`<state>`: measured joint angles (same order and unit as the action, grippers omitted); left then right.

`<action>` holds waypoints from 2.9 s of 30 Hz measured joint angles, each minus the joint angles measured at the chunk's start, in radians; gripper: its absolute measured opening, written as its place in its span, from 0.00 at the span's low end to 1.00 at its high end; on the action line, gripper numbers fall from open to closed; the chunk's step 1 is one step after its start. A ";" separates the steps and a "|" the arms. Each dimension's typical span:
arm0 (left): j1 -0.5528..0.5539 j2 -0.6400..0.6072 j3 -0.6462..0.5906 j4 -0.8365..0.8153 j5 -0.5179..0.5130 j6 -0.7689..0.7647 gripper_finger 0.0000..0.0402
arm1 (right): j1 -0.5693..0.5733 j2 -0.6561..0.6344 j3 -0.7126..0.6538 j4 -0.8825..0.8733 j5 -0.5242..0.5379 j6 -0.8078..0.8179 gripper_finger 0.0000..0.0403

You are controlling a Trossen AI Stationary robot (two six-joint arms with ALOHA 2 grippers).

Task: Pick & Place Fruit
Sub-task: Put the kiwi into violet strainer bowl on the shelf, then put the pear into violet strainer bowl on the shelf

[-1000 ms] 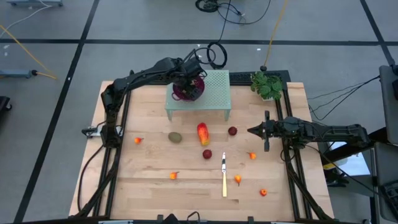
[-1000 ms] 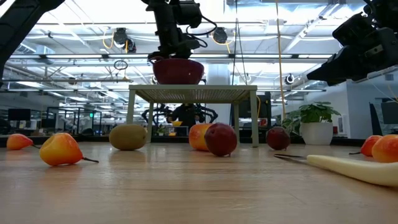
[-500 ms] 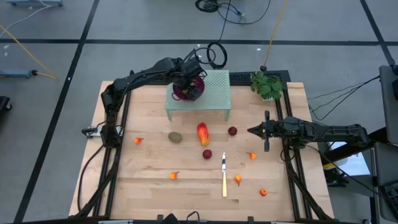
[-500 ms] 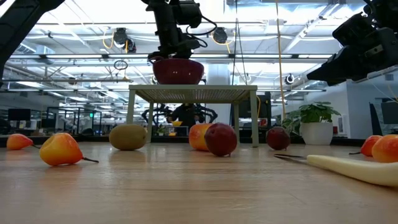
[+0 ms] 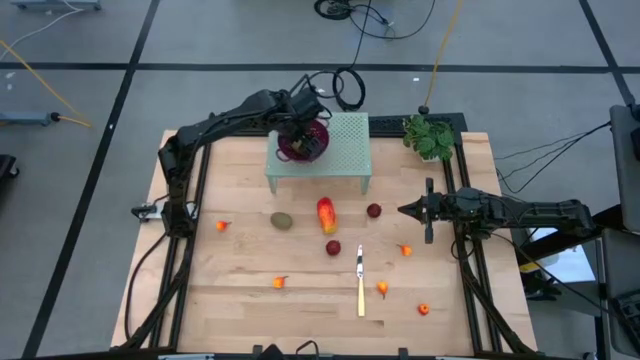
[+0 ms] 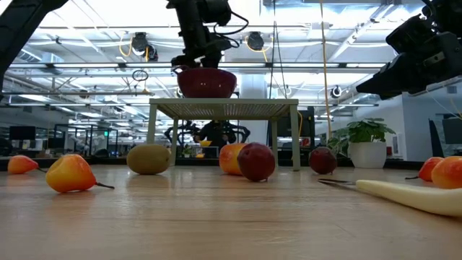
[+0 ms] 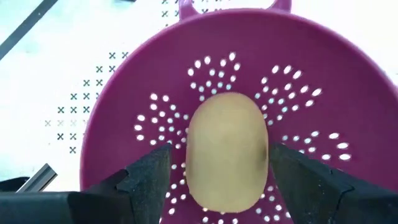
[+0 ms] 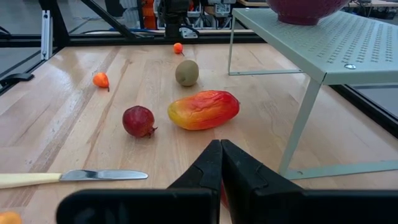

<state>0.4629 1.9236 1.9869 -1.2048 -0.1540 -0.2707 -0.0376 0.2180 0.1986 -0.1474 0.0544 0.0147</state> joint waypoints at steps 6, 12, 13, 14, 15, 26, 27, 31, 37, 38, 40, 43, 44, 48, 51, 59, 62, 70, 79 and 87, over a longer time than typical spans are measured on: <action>-0.002 -0.027 0.000 0.006 0.004 0.000 0.68 | 0.000 0.000 0.000 0.000 0.000 0.000 0.01; -0.003 -0.080 0.000 0.005 0.006 -0.024 0.68 | 0.000 0.000 0.000 0.000 0.000 0.000 0.01; -0.005 -0.090 0.000 0.005 0.008 -0.029 0.68 | 0.000 0.000 0.000 0.000 0.000 0.000 0.01; -0.007 -0.100 0.000 0.005 0.014 -0.031 0.68 | 0.000 0.000 0.000 0.000 0.000 0.000 0.01; -0.008 -0.113 0.000 0.005 0.023 -0.031 0.68 | 0.000 0.000 0.000 0.000 0.000 0.000 0.01; -0.072 -0.256 0.000 0.004 0.041 -0.099 0.68 | 0.000 0.000 0.000 0.000 0.000 0.000 0.01; -0.079 -0.269 0.000 0.004 0.042 -0.108 0.68 | 0.000 0.000 0.000 0.000 0.000 0.000 0.01; -0.111 -0.307 0.000 0.004 0.042 -0.136 0.68 | 0.000 0.000 0.000 0.000 0.000 0.000 0.01; -0.169 -0.343 0.000 0.004 0.041 -0.197 0.68 | 0.000 0.000 0.000 0.000 0.000 0.000 0.01; -0.183 -0.347 0.000 0.004 0.041 -0.213 0.68 | 0.000 0.000 0.000 0.000 0.000 0.000 0.01; -0.211 -0.353 0.000 0.004 0.041 -0.230 0.68 | 0.000 0.000 0.000 0.000 -0.002 0.000 0.01; -0.248 -0.356 0.000 0.003 0.041 -0.226 0.68 | 0.000 0.000 0.000 0.000 -0.003 0.000 0.01; -0.257 -0.356 0.000 0.003 0.042 -0.226 0.68 | 0.000 0.000 0.000 0.000 -0.003 0.000 0.01; -0.275 -0.356 0.000 0.003 0.040 -0.225 0.68 | 0.000 0.000 0.000 0.000 -0.003 0.000 0.01; -0.281 -0.356 0.000 0.003 0.040 -0.225 0.67 | 0.000 0.000 0.000 0.000 -0.003 0.000 0.01; -0.330 -0.347 0.000 0.002 0.038 -0.215 0.68 | 0.000 0.000 0.000 0.000 -0.003 0.000 0.01; -0.373 -0.339 0.000 -0.016 0.039 -0.186 0.67 | 0.000 0.000 0.000 0.000 -0.003 0.000 0.01; -0.488 -0.301 0.001 -0.104 0.006 -0.208 0.67 | 0.000 0.000 0.000 -0.003 -0.003 -0.003 0.01; -0.587 -0.209 0.001 -0.174 -0.029 -0.213 0.67 | 0.000 0.000 0.000 -0.014 -0.003 -0.004 0.01; -0.638 -0.114 0.001 -0.190 -0.030 -0.219 0.67 | 0.000 0.000 0.000 -0.016 -0.003 -0.003 0.01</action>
<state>-0.1752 1.8097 1.9877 -1.3952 -0.1844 -0.4899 -0.0376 0.2184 0.1986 -0.1631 0.0513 0.0113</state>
